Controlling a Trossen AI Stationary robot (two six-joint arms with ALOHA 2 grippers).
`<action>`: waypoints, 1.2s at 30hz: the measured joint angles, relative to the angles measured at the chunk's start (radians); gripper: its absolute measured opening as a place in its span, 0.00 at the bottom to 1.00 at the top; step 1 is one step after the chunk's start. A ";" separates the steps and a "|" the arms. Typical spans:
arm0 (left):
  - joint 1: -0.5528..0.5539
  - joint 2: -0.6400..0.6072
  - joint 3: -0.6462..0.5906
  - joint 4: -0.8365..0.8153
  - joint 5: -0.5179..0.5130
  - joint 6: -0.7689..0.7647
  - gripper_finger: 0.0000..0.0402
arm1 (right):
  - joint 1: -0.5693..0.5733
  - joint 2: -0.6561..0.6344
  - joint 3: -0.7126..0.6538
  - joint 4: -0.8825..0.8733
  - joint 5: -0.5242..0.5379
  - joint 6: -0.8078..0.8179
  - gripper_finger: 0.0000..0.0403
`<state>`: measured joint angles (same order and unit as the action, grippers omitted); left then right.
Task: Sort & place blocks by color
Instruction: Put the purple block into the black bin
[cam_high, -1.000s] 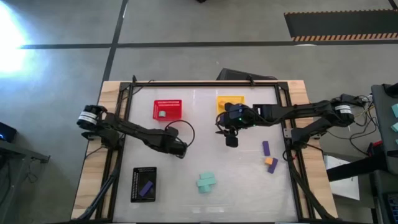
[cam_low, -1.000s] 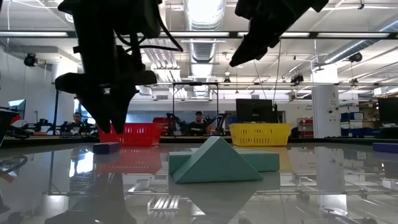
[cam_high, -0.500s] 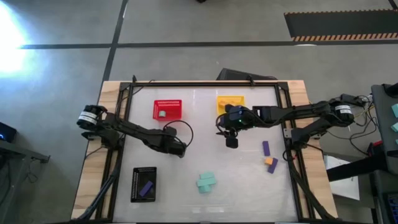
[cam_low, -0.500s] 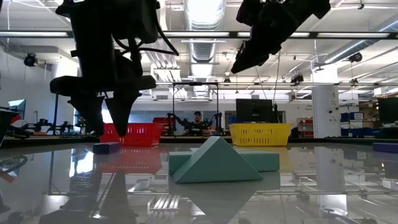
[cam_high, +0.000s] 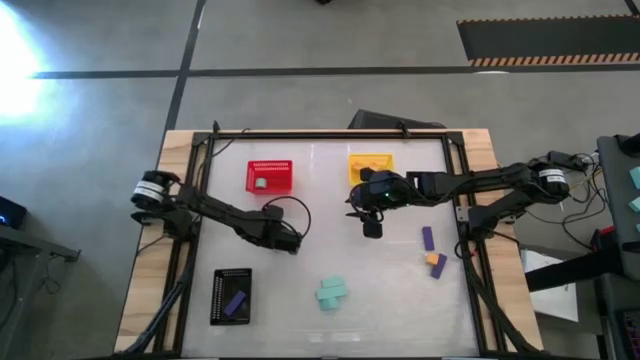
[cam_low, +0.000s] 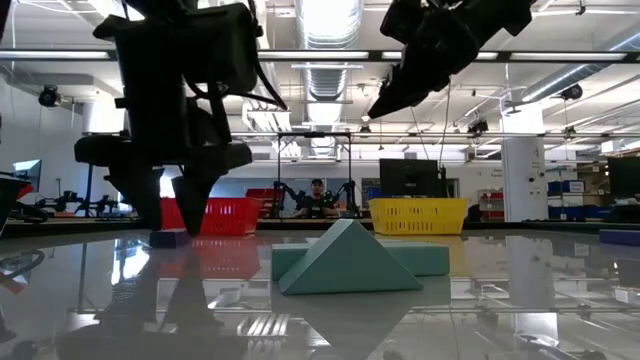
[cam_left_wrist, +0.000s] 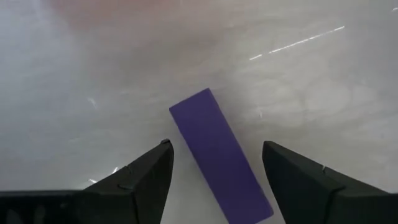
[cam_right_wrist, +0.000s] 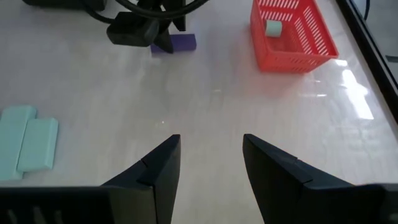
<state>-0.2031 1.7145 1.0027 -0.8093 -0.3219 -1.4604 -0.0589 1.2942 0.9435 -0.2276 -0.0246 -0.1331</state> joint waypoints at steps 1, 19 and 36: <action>0.000 0.002 0.000 -0.002 0.002 0.000 0.57 | 0.000 0.000 -0.001 0.000 0.000 -0.001 0.41; 0.000 0.001 -0.018 0.016 0.004 -0.002 0.57 | 0.000 0.000 -0.011 0.001 0.000 0.002 0.40; 0.001 -0.001 -0.050 0.102 -0.017 -0.003 0.34 | 0.000 0.000 -0.015 0.000 0.000 0.000 0.37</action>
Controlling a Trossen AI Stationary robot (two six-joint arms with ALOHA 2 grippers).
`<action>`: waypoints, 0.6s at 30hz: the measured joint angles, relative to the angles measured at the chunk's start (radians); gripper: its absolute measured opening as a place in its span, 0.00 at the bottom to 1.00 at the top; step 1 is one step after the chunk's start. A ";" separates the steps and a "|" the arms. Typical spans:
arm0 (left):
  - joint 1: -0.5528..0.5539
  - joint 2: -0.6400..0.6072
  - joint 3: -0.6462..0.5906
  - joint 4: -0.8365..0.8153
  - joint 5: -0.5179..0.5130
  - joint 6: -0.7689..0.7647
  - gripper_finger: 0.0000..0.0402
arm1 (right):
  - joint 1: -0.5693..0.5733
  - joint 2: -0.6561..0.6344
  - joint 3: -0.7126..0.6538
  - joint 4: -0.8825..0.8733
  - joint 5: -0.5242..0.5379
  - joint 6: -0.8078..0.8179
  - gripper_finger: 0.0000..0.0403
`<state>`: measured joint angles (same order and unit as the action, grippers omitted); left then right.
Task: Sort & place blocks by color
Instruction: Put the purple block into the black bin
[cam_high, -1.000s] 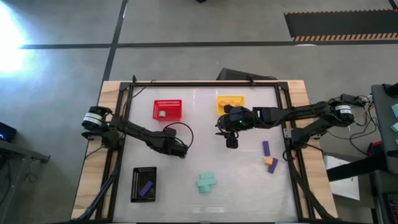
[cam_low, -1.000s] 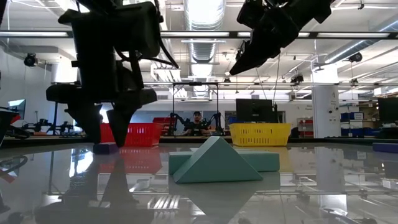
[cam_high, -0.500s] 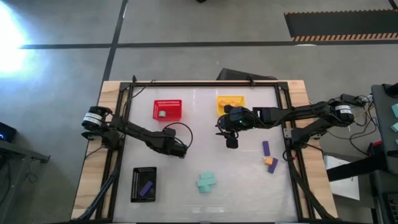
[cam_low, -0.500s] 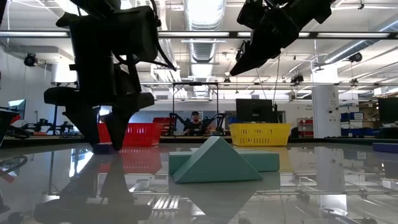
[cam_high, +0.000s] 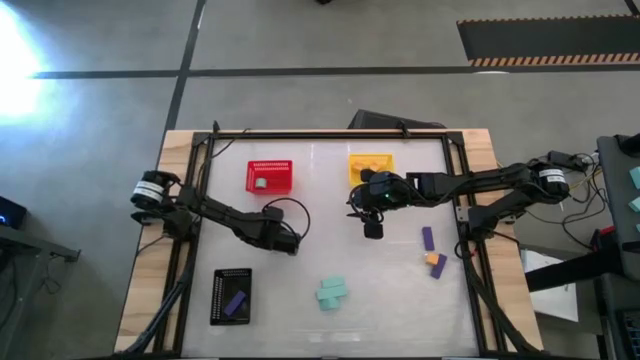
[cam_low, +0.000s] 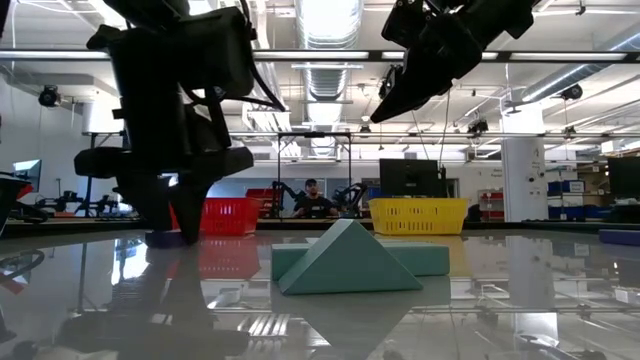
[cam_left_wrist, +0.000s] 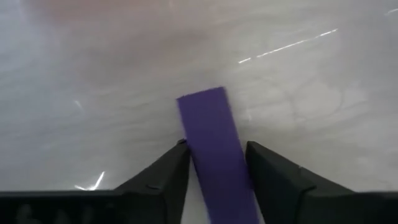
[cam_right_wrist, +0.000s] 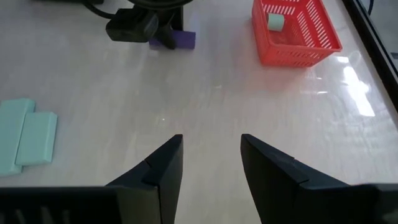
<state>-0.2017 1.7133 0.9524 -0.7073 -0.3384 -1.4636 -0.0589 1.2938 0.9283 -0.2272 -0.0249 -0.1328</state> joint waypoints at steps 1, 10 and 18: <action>0.000 0.001 0.000 0.002 -0.003 0.000 0.31 | 0.000 0.000 0.000 0.000 0.000 0.001 0.38; 0.001 0.001 0.003 -0.005 -0.015 0.012 0.22 | 0.000 0.000 0.000 0.000 0.000 0.001 0.37; 0.001 -0.042 0.067 -0.061 -0.019 0.120 0.24 | 0.000 0.000 0.000 0.000 0.000 0.002 0.37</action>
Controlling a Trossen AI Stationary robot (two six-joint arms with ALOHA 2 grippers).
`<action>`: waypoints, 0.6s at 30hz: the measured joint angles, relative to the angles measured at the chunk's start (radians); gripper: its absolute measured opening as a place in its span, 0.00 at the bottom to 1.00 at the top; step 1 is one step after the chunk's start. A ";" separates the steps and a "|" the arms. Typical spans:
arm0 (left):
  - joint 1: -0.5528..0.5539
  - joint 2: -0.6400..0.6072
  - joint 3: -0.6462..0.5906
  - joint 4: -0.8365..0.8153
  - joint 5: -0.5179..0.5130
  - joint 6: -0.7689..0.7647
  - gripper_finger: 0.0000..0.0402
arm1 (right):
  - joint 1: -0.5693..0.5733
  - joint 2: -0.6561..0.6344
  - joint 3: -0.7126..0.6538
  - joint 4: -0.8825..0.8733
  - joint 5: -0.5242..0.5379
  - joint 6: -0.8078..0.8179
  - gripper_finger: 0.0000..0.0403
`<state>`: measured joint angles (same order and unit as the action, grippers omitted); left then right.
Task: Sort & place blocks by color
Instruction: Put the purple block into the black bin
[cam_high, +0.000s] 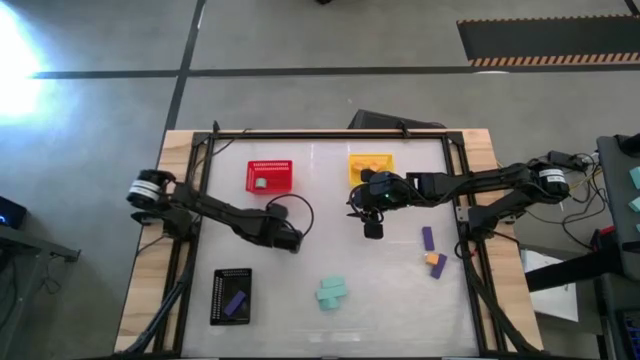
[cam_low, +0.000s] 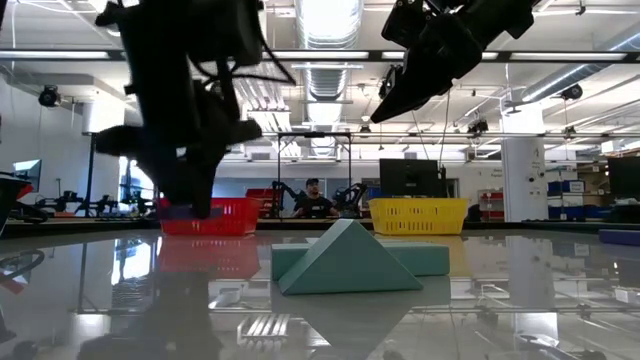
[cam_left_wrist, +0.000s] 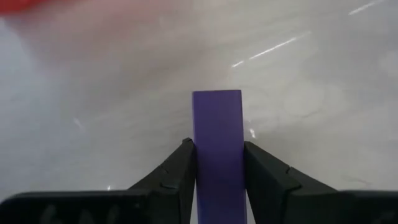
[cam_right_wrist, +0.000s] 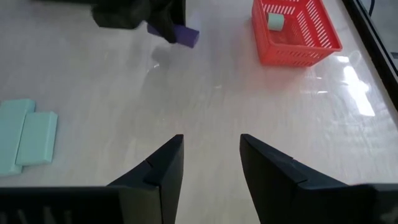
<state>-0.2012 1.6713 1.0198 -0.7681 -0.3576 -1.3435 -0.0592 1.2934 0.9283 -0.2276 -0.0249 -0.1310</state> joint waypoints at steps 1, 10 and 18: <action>0.000 -0.009 0.015 -0.014 0.000 0.020 0.24 | 0.000 0.000 0.000 -0.001 0.000 0.000 0.37; -0.059 -0.099 0.188 -0.158 0.144 0.420 0.24 | 0.000 0.000 0.000 -0.006 0.000 0.000 0.34; -0.363 -0.198 0.243 -0.237 0.525 0.474 0.25 | 0.000 0.000 -0.003 -0.006 -0.001 0.000 0.35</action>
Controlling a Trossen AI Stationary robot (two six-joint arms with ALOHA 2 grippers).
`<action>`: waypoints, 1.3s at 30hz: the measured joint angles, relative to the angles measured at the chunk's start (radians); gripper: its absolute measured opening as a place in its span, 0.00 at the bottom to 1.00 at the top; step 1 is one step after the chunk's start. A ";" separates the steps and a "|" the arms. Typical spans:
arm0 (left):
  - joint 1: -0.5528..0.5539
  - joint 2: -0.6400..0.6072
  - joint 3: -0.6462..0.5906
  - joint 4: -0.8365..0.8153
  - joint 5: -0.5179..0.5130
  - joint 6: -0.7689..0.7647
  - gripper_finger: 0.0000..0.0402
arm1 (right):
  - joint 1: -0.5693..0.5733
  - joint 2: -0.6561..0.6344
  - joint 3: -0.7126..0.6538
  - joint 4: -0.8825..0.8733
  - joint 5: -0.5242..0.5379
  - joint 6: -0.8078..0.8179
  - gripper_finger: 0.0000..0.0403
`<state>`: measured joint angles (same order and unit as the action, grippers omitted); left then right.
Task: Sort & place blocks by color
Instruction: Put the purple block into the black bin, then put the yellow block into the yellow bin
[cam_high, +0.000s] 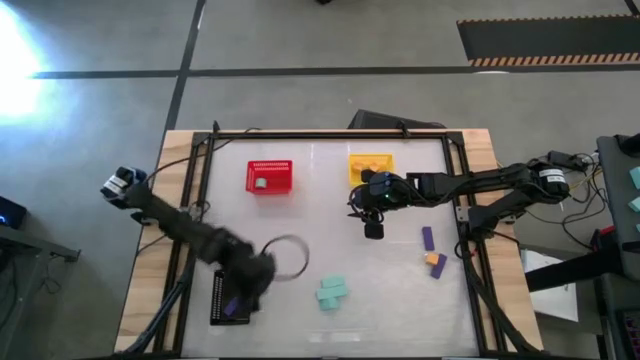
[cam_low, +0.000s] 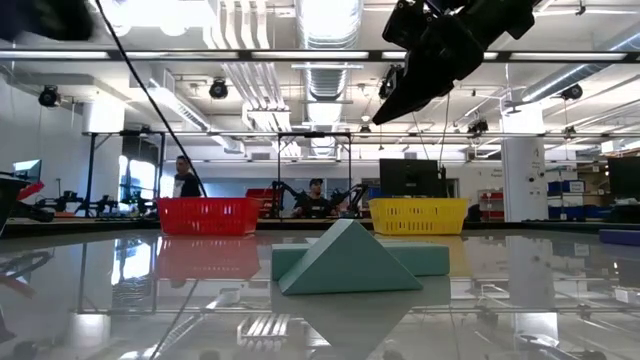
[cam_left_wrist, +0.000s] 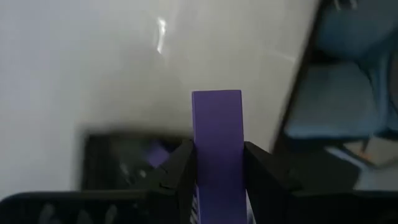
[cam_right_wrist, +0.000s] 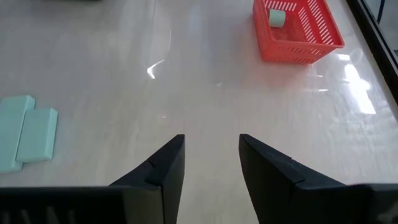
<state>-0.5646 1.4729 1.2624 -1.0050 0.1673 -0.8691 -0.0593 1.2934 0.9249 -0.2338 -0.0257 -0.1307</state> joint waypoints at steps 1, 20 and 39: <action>-0.039 -0.011 -0.010 -0.001 0.000 -0.054 0.25 | 0.000 0.000 0.000 0.000 0.000 0.000 0.36; -0.181 0.026 -0.174 0.001 -0.064 -0.701 0.25 | 0.000 0.000 -0.002 0.007 0.000 0.000 0.35; -0.182 0.026 -0.225 -0.004 -0.131 -0.627 0.36 | 0.106 0.000 -0.004 -0.079 -0.012 0.345 0.32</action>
<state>-0.7464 1.4990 1.0374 -1.0091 0.0358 -1.4958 0.0466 1.2934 0.9207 -0.3127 -0.0380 0.2142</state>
